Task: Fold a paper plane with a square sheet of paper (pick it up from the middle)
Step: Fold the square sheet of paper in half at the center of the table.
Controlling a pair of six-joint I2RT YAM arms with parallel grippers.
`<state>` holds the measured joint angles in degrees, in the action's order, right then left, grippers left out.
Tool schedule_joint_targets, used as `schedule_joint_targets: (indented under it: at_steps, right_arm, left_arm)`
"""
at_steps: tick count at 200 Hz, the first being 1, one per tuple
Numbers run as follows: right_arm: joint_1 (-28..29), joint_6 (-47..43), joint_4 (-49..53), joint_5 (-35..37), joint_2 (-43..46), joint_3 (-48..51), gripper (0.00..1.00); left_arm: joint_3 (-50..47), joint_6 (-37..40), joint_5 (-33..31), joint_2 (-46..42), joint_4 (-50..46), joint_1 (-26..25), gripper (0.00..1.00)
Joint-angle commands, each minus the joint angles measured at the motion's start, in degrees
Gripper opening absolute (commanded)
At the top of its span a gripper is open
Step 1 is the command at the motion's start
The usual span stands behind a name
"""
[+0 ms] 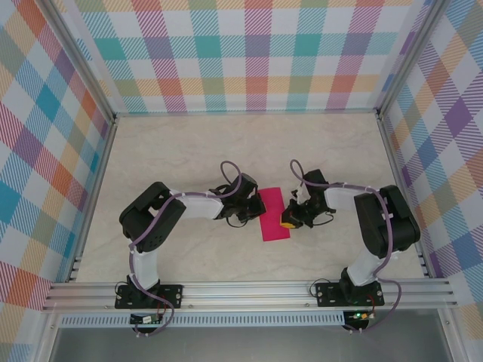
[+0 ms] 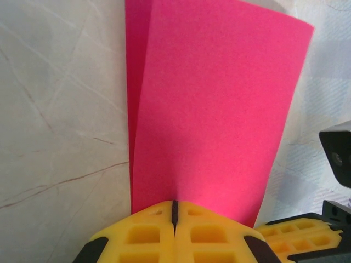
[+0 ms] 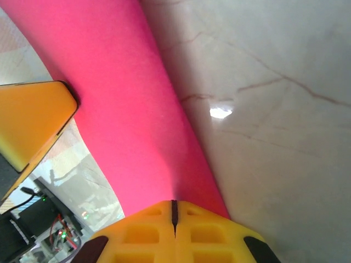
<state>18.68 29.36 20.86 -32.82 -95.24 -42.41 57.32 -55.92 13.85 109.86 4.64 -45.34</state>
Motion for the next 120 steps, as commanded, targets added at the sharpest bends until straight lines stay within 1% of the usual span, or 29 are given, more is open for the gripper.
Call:
schedule_joint_targets:
  at_steps: [1, 28, 65, 71, 94, 108, 120]
  right_arm:
    - [0.6, 1.1, 3.1, 5.2, 2.2, 3.3, 0.0]
    - [0.6, 2.4, 5.5, 9.4, 6.1, 5.4, 0.0]
    - [0.6, 3.2, 9.4, 12.8, 14.2, 6.9, 0.0]
    - [0.6, 2.8, 9.5, 12.0, 15.2, 6.9, 0.0]
    - [0.7, 1.5, 8.7, 5.1, 19.4, 4.4, 0.0]
    - [0.7, 2.0, 6.8, 3.3, 21.6, 2.8, 0.02]
    - [1.1, 2.7, 5.2, 2.9, 20.7, 1.6, 0.02]
  left_arm:
    - [-5.2, 1.1, -7.7, 5.7, -21.6, -0.1, 0.0]
    - [-5.4, 1.1, -7.8, 5.7, -21.6, 0.0, 0.0]
    - [-5.2, 1.1, -7.8, 5.9, -21.5, -0.1, 0.0]
    - [-5.2, 1.3, -7.8, 5.8, -21.5, 0.0, 0.0]
    - [-5.2, 1.5, -7.9, 5.5, -21.7, -0.1, 0.0]
    - [-5.4, 1.7, -8.0, 5.4, -21.8, 0.0, 0.0]
    - [-5.3, 1.7, -8.0, 5.3, -21.9, -0.1, 0.0]
